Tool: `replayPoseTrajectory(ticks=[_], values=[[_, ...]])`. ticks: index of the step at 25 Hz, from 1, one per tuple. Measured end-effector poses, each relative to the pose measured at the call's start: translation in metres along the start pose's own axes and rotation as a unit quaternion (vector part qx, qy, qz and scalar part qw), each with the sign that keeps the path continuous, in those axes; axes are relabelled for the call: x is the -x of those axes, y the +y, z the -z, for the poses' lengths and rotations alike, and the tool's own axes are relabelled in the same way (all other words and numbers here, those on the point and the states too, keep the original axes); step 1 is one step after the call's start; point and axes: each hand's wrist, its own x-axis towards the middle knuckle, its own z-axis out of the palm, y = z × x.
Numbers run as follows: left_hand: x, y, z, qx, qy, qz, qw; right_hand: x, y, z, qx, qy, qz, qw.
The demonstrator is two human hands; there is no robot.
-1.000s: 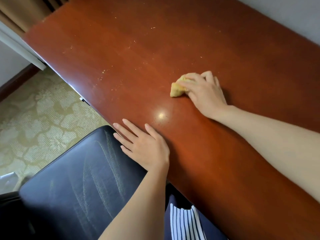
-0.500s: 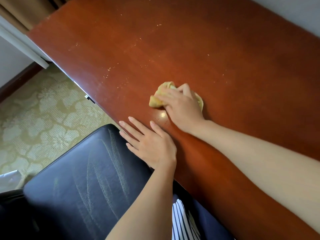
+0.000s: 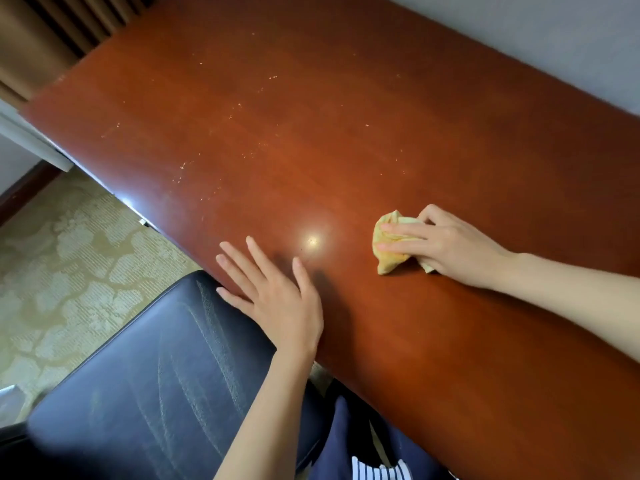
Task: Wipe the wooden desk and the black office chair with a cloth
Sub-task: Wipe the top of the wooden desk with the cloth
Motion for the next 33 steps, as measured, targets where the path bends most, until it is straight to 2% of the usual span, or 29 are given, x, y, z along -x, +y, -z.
replayPoseTrajectory(ticks=[4, 7, 12, 15, 19, 22, 27, 33], values=[[-0.030, 0.029, -0.006, -0.052, -0.021, -0.116, 0.992, -0.007, 0.039, 0.011, 0.008, 0.012, -0.043, 0.999], [-0.059, 0.053, -0.020, -0.103, -0.049, -0.151, 0.982, -0.026, 0.066, 0.015, -0.020, 0.041, -0.144, 0.988], [-0.073, 0.064, -0.042, -0.129, -0.073, -0.160, 0.976, -0.074, 0.123, 0.018, -0.056, 0.081, -0.304, 0.947], [-0.074, 0.064, -0.045, -0.127, -0.078, -0.160, 0.976, -0.113, 0.144, 0.019, -0.085, 0.137, -0.379, 0.911], [-0.077, 0.067, -0.046, -0.141, -0.091, -0.153, 0.974, -0.164, 0.134, 0.010, -0.006, 0.188, -0.447, 0.875], [-0.079, 0.067, -0.045, -0.142, -0.092, -0.152, 0.974, -0.169, 0.125, 0.004, 0.024, 0.168, -0.409, 0.897], [-0.080, 0.065, -0.046, -0.149, -0.085, -0.155, 0.973, -0.128, 0.087, -0.006, 0.023, 0.135, -0.245, 0.960], [-0.080, 0.064, -0.047, -0.148, -0.083, -0.162, 0.972, -0.050, 0.021, -0.015, -0.027, 0.114, -0.055, 0.992]])
